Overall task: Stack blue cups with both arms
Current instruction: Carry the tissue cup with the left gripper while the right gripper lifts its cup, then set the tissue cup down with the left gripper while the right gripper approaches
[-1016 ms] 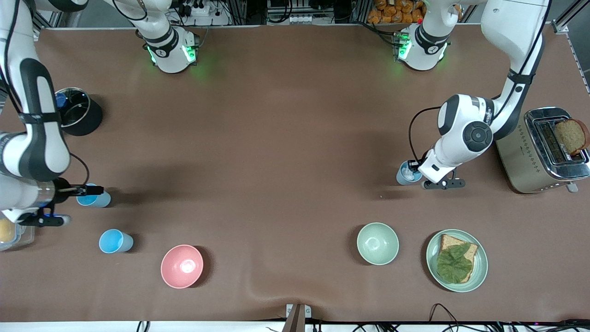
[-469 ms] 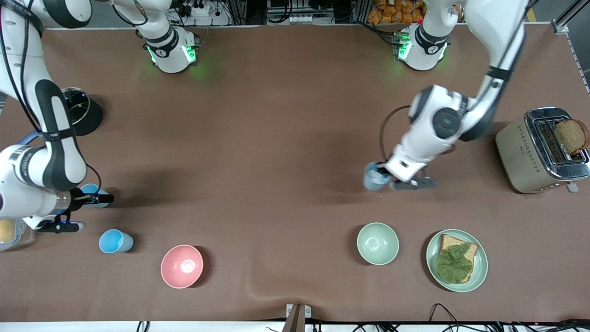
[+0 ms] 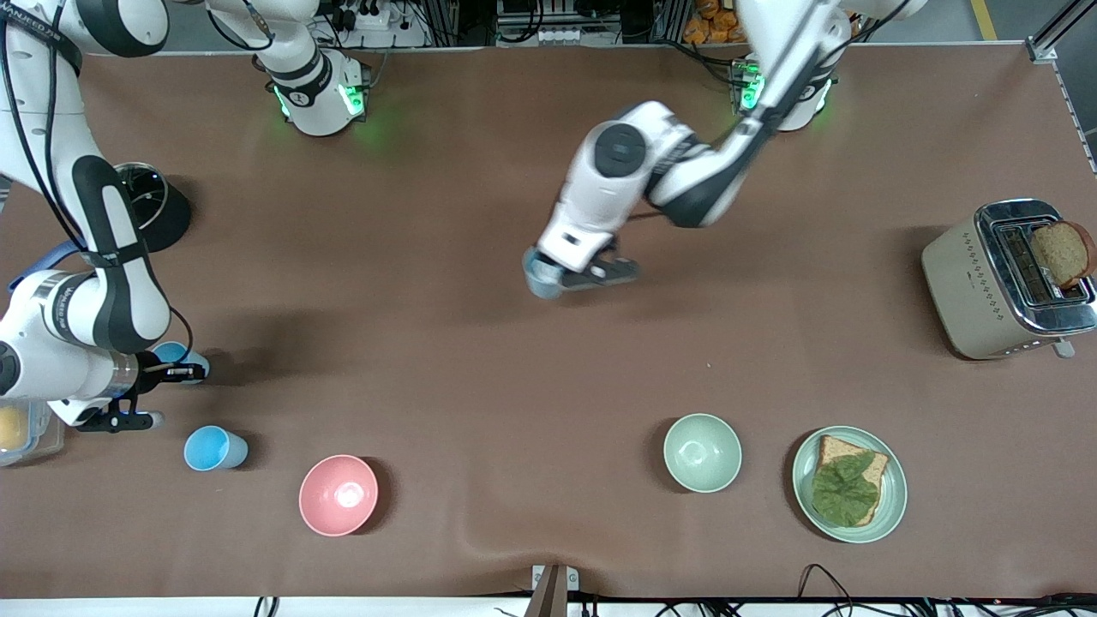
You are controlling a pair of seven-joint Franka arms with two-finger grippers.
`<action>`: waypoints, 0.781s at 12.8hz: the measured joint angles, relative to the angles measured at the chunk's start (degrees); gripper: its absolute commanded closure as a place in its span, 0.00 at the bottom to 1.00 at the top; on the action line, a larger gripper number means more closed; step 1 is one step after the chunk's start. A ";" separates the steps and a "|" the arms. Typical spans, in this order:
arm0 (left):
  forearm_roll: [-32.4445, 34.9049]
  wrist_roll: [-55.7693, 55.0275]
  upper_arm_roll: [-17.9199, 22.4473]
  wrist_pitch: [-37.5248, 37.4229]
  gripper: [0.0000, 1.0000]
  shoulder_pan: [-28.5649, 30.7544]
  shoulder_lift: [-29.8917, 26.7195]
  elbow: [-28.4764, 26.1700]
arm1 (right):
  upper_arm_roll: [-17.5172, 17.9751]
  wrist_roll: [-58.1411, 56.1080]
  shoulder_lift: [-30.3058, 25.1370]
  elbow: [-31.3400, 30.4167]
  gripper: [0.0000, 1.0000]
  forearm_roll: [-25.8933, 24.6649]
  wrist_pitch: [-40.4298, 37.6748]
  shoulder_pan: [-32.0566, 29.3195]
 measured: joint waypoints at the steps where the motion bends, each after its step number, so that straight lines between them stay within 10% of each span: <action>1: 0.00 -2.88 0.17 -0.13 1.00 -2.67 2.49 2.76 | 0.04 -0.80 -0.02 0.01 1.00 -0.22 -0.06 0.01; 9: 0.00 -9.78 7.73 -0.64 1.00 -16.60 11.57 10.38 | 0.76 -0.62 -5.93 1.62 1.00 -0.56 -9.23 2.46; 10: 0.00 -9.78 7.89 -0.87 0.78 -16.59 11.58 10.42 | 0.87 1.13 -6.90 1.95 1.00 -0.56 -10.91 3.44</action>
